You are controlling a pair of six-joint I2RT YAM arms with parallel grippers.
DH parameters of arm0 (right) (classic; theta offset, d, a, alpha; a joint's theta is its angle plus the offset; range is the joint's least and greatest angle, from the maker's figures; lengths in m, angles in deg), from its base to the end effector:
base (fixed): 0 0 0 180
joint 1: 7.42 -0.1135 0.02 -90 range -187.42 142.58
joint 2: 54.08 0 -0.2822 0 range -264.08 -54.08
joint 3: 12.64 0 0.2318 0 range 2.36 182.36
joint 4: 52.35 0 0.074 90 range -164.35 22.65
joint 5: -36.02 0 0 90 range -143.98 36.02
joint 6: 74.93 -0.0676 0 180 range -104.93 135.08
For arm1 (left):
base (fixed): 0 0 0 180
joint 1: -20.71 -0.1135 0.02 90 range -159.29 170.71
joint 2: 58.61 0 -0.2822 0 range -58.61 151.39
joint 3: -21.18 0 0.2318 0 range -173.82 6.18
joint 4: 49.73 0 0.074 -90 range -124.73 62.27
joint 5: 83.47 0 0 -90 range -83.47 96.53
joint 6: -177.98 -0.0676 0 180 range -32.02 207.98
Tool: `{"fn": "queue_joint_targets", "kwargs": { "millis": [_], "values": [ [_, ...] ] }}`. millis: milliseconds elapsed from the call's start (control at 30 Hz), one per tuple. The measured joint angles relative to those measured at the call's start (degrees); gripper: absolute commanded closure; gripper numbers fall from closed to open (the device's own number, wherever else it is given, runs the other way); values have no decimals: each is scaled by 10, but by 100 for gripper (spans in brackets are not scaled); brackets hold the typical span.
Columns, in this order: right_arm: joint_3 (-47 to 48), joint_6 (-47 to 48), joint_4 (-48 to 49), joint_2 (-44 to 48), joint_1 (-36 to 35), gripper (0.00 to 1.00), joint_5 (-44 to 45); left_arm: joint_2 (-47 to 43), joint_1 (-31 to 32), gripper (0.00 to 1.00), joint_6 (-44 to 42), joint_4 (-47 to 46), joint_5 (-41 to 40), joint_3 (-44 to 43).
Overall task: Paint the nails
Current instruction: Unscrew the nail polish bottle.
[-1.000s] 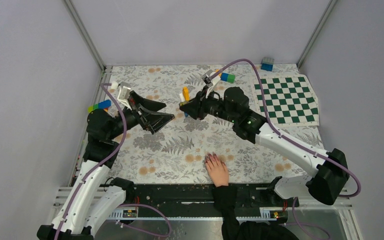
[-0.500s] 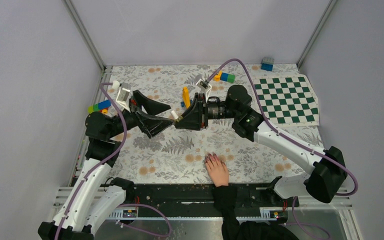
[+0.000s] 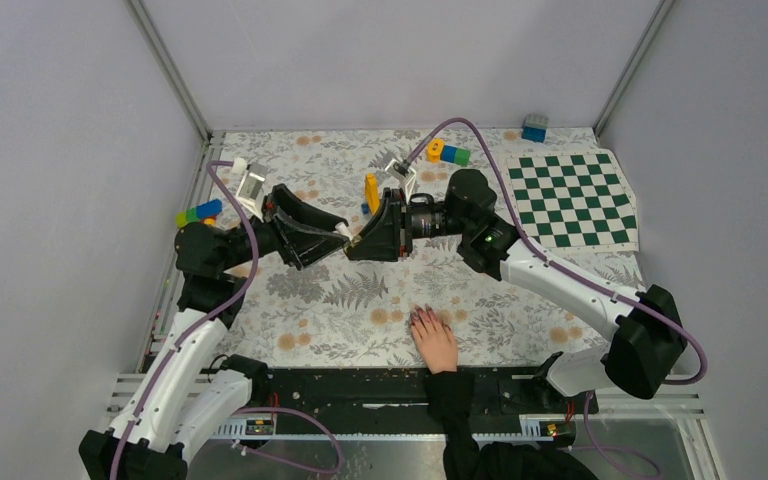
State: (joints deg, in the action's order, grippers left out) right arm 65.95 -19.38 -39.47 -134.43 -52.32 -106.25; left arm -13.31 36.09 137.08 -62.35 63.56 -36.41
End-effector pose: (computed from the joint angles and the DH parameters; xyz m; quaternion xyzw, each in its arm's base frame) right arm 0.1872 0.2620 0.4068 -0.3907 0.5370 0.6580 0.3550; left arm 0.1281 -0.0941 0.4101 0.2480 0.5691 -0.6124 0.4895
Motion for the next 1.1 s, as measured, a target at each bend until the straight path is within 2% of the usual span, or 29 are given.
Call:
{"fn": "queue_joint_targets", "kwargs": {
  "millis": [67,133,300,633,1100],
  "values": [
    [2,-4,6,-4,0,100,-1,4,0,56,5,-4,2,0],
    [3,-7,10,-6,0,100,-3,6,0,64,8,-6,2,0],
    [5,-11,23,-8,0,100,-17,9,-2,100,13,-7,2,1],
    [5,23,0,-4,-1,100,13,14,-4,100,12,-7,-8,3],
    [4,139,-130,32,-45,100,228,24,-5,100,-27,71,-64,4]
  ]
}}
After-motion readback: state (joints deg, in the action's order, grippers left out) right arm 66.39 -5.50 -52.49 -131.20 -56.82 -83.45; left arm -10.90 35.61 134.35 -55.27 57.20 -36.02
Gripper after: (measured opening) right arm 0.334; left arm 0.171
